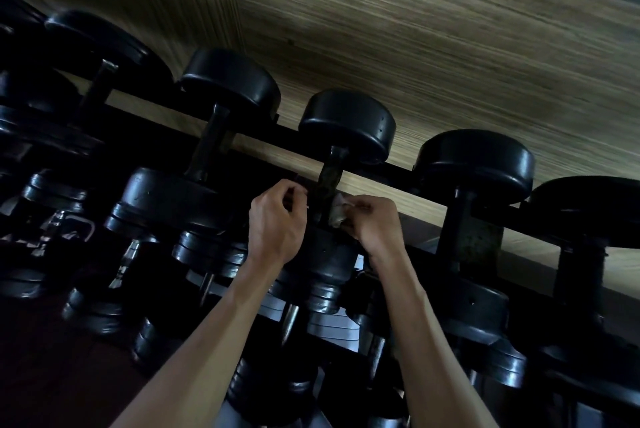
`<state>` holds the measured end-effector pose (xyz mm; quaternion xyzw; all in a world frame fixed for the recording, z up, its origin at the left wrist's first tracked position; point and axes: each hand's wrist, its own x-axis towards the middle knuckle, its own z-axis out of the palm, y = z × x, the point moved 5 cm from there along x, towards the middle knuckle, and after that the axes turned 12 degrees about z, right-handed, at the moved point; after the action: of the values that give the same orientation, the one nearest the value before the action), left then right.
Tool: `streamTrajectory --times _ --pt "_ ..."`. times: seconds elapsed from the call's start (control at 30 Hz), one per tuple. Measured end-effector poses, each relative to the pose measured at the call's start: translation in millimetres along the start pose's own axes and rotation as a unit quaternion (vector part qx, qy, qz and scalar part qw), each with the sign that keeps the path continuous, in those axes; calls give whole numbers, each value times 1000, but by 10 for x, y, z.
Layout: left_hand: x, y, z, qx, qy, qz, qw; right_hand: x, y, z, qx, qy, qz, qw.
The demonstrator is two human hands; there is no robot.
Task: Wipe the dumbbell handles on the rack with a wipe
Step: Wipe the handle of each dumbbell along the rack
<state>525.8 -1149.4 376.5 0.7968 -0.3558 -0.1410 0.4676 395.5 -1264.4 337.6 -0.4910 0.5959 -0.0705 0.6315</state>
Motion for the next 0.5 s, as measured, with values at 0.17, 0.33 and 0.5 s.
streamTrajectory --times 0.17,0.33,0.5 --pt "-4 -19 -2 -12 -11 -18 1000 63 18 151 -126 30 -16 991" --pt "98 -92 29 -43 -105 -82 990 -173 -53 -145 48 -45 -13 998" --pt "250 43 32 -166 -253 -65 951 -227 -201 -145 66 -66 -90 992"
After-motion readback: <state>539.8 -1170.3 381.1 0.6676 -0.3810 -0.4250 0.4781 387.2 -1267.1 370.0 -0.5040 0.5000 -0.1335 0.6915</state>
